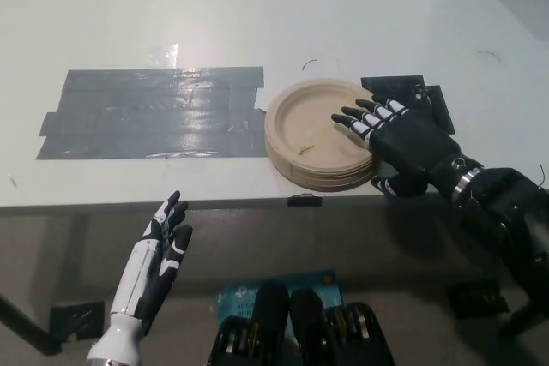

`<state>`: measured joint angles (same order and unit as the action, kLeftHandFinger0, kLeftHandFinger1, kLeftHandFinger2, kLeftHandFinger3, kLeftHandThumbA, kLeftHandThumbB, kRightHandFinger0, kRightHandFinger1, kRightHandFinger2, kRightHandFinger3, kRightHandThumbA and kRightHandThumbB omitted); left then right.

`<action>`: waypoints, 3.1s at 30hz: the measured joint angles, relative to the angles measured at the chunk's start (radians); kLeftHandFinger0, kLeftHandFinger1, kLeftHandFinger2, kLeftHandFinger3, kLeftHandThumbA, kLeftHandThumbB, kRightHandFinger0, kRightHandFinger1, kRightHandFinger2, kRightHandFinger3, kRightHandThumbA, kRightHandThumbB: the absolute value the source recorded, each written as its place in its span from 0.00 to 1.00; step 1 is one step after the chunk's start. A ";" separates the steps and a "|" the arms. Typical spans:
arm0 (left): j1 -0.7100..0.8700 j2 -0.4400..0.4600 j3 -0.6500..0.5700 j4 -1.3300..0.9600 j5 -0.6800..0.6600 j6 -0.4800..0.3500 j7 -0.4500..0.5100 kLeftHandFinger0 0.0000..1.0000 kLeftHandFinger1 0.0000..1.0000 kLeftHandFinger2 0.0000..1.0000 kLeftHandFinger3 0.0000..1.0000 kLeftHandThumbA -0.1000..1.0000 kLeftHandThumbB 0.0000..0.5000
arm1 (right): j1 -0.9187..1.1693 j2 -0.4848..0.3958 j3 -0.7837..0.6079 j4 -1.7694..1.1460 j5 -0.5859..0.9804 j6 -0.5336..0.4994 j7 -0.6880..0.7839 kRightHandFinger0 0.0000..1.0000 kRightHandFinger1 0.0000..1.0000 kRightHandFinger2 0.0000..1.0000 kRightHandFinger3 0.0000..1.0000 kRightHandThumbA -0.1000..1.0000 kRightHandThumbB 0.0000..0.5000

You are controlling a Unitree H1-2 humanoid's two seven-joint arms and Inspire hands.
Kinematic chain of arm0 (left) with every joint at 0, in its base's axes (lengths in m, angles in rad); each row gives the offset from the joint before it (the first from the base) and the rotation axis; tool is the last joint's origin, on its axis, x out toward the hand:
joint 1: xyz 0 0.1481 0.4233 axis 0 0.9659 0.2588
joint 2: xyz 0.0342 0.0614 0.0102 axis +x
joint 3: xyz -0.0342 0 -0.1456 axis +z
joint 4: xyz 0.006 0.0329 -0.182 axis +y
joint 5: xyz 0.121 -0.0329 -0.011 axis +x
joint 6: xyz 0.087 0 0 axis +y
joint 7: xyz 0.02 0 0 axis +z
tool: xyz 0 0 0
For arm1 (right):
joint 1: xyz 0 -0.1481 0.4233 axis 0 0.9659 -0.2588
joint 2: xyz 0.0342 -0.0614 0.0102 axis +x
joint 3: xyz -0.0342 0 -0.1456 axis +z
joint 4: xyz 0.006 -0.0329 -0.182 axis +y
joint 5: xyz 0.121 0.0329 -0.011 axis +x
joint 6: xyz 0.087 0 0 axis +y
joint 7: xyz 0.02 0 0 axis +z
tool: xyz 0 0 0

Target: A stack of plates is kept in the middle of the desk close to the robot and the robot grabs the stack with its right hand, picks it up and hands it to a person.

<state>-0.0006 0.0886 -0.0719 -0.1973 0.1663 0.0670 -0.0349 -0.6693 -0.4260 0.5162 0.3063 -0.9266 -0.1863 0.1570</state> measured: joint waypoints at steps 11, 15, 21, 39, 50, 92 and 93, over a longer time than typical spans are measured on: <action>-0.002 0.001 0.000 0.000 0.000 0.000 0.000 1.00 1.00 1.00 1.00 0.91 0.00 | -0.008 0.030 0.002 0.018 -0.022 -0.014 -0.038 1.00 1.00 1.00 1.00 0.92 1.00; -0.002 0.001 0.000 0.000 0.000 0.000 0.000 1.00 1.00 1.00 1.00 0.91 0.00 | -0.019 0.040 0.011 0.035 -0.040 -0.024 -0.059 1.00 1.00 1.00 1.00 0.91 1.00; -0.004 0.001 0.001 0.000 0.000 0.000 0.000 1.00 1.00 1.00 1.00 0.91 0.00 | -0.046 0.067 0.048 0.134 -0.071 -0.056 -0.132 0.02 0.03 0.25 0.47 0.01 0.70; -0.007 0.002 0.001 0.003 -0.001 0.001 0.000 1.00 1.00 1.00 1.00 0.92 0.00 | -0.128 0.143 0.146 0.465 -0.164 -0.092 -0.599 0.00 0.02 0.46 0.28 0.00 0.51; -0.024 0.005 0.002 0.003 -0.002 0.001 -0.001 1.00 1.00 1.00 1.00 0.93 0.00 | -0.120 0.089 0.153 0.411 -0.193 -0.118 -0.791 0.00 0.00 0.39 0.07 0.00 0.57; -0.029 0.015 -0.016 0.004 -0.002 0.014 -0.001 1.00 1.00 1.00 1.00 0.85 0.00 | -0.191 0.101 0.033 0.360 -0.225 -0.123 -0.837 0.88 0.99 1.00 1.00 0.45 0.94; -0.029 0.015 -0.017 0.004 -0.002 0.014 -0.001 1.00 1.00 1.00 1.00 0.85 0.00 | -0.192 0.104 0.024 0.359 -0.217 -0.115 -0.818 1.00 1.00 1.00 1.00 0.47 0.93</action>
<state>-0.0296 0.1040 -0.0891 -0.1935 0.1644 0.0811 -0.0358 -0.8613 -0.3221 0.5404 0.6649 -1.1432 -0.3018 -0.6607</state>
